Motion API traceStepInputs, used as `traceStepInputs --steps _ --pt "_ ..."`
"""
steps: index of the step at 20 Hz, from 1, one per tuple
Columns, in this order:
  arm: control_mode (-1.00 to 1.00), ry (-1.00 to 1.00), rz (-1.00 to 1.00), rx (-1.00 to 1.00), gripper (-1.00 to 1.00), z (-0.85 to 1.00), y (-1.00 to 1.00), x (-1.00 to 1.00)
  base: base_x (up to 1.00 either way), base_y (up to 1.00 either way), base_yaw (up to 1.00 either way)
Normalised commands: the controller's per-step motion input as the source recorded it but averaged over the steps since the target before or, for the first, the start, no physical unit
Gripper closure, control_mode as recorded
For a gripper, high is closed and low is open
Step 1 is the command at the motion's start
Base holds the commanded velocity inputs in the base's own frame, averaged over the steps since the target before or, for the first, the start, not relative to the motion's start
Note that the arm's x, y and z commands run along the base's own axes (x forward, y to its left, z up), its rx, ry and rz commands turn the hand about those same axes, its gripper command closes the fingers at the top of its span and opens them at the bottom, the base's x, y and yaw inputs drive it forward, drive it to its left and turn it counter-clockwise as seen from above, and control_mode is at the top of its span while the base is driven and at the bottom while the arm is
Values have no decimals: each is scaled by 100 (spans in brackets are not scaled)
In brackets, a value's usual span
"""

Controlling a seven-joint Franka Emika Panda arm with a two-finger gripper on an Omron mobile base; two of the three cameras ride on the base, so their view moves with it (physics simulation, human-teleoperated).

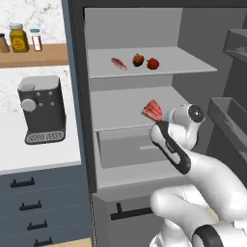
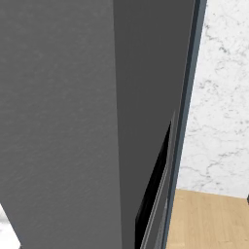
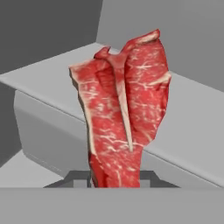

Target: Place one bell pepper and one steak in each tupperware on the nearby counter, to pack two identical lunches.

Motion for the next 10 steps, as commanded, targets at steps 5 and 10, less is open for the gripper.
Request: traceStepInputs --steps 5,10 --pt "-100 0 0 -4 100 70 2 -100 0 0 0" --pt "-100 0 0 -7 100 50 16 -100 0 0 0"
